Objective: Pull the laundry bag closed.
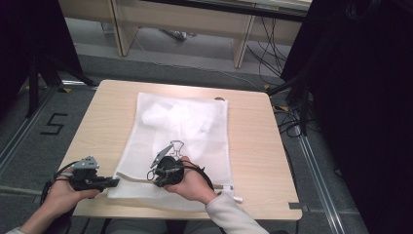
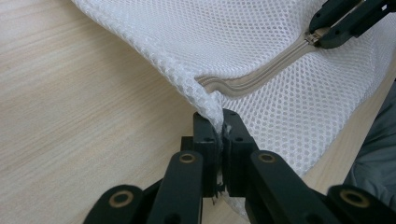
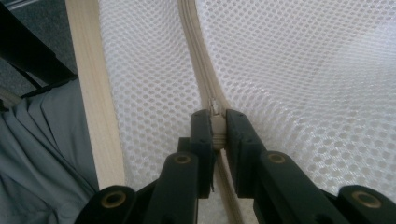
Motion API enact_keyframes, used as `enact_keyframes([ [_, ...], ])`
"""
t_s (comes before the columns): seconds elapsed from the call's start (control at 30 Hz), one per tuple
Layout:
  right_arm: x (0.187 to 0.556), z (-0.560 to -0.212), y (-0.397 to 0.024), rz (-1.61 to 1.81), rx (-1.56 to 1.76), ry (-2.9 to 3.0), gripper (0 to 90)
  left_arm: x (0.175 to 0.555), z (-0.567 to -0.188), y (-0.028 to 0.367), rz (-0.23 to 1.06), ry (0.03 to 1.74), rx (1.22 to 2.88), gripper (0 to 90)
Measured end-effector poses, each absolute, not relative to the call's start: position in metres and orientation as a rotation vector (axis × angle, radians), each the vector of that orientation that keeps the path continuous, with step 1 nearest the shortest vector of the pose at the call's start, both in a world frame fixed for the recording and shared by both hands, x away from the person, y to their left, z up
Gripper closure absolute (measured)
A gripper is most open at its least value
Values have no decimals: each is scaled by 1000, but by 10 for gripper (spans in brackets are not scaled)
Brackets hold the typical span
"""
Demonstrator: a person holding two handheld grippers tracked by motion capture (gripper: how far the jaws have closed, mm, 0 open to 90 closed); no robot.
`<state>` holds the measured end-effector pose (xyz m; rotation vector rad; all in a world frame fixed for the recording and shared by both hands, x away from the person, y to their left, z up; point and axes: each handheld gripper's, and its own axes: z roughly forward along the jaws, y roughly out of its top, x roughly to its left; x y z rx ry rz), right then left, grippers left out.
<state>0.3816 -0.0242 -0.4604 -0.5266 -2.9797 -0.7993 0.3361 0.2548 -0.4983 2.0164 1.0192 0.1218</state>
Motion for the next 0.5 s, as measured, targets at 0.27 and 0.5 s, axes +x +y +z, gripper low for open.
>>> enact_keyframes([
  [0.27,382,-459,-27,-793,-532,-2982,824,336,-498,255,122,1019,2017,855],
  [0.5,382,-458,-30,-798,-523,-2983,824,336,-498,255,126,1020,2022,854],
])
